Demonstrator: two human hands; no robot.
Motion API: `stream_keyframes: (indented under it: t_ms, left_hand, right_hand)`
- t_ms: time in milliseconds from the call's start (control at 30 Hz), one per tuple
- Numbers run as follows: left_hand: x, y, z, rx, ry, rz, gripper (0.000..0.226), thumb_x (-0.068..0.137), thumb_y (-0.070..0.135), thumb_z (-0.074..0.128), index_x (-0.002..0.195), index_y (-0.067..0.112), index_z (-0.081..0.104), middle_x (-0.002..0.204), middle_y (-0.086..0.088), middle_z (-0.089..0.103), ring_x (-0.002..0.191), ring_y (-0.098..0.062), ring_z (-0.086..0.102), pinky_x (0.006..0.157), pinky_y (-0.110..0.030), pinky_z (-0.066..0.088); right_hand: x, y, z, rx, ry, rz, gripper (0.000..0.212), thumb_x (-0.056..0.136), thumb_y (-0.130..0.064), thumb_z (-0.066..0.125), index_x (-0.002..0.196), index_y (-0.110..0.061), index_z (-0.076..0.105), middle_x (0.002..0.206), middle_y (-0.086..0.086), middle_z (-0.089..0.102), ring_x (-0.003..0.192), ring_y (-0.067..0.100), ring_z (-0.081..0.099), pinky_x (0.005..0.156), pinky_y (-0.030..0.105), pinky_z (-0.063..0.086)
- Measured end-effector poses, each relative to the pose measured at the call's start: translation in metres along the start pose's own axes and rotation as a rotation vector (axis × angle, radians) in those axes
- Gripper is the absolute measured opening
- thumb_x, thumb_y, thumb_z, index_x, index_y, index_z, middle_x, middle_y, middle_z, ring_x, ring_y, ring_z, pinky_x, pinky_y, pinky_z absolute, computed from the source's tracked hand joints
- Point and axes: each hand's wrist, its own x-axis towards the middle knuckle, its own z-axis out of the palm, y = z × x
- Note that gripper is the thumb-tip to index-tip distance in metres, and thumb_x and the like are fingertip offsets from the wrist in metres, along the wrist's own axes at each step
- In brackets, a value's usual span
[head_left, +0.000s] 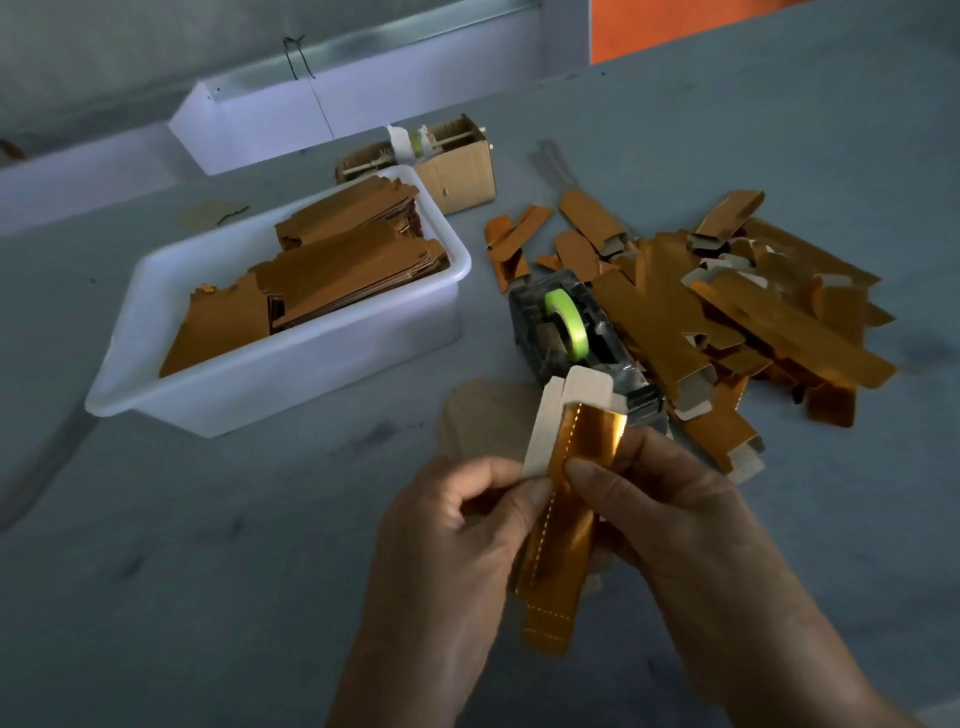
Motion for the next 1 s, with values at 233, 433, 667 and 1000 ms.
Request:
stream_keyframes:
  t_ms: [233, 433, 667, 1000]
  left_hand:
    - [-0.005, -0.006, 0.013, 0.138, 0.198, 0.130, 0.013, 0.075, 0.023, 0.078, 0.082, 0.032, 0.072, 0.072, 0.008, 0.068, 0.066, -0.002, 0.064, 0.057, -0.015, 0.049]
    - [-0.017, -0.009, 0.027, 0.881, 0.314, 0.483, 0.027, 0.071, 0.015, 0.066, 0.095, 0.010, 0.077, 0.066, -0.008, 0.052, 0.066, -0.026, 0.053, 0.048, -0.032, 0.043]
    - [-0.026, -0.010, 0.033, 0.964, 0.166, 0.316, 0.039, 0.050, 0.009, 0.082, 0.089, 0.014, 0.077, 0.065, -0.003, 0.054, 0.066, -0.019, 0.054, 0.032, -0.020, 0.030]
    - [-0.007, 0.001, -0.001, -0.281, -0.068, -0.200, 0.020, 0.056, 0.035, 0.075, 0.073, 0.025, 0.073, 0.052, -0.002, 0.061, 0.037, -0.012, 0.052, 0.036, -0.020, 0.040]
  right_hand:
    - [0.000, 0.005, 0.005, -0.011, 0.104, -0.088, 0.015, 0.069, -0.029, 0.065, 0.083, -0.031, 0.069, 0.077, 0.012, 0.069, 0.076, 0.033, 0.066, 0.071, 0.045, 0.058]
    - [-0.001, 0.008, 0.015, -0.054, 0.144, -0.081, 0.013, 0.079, -0.016, 0.068, 0.081, -0.029, 0.070, 0.073, 0.015, 0.067, 0.073, 0.034, 0.065, 0.069, 0.048, 0.055]
    - [-0.004, 0.014, 0.019, -0.021, 0.107, 0.031, 0.014, 0.073, -0.040, 0.067, 0.078, -0.027, 0.070, 0.074, 0.007, 0.070, 0.076, 0.026, 0.067, 0.071, 0.040, 0.056]
    - [-0.003, -0.007, 0.015, -0.088, 0.047, -0.152, 0.024, 0.064, -0.048, 0.059, 0.076, -0.029, 0.067, 0.063, -0.007, 0.064, 0.062, 0.003, 0.061, 0.058, 0.015, 0.050]
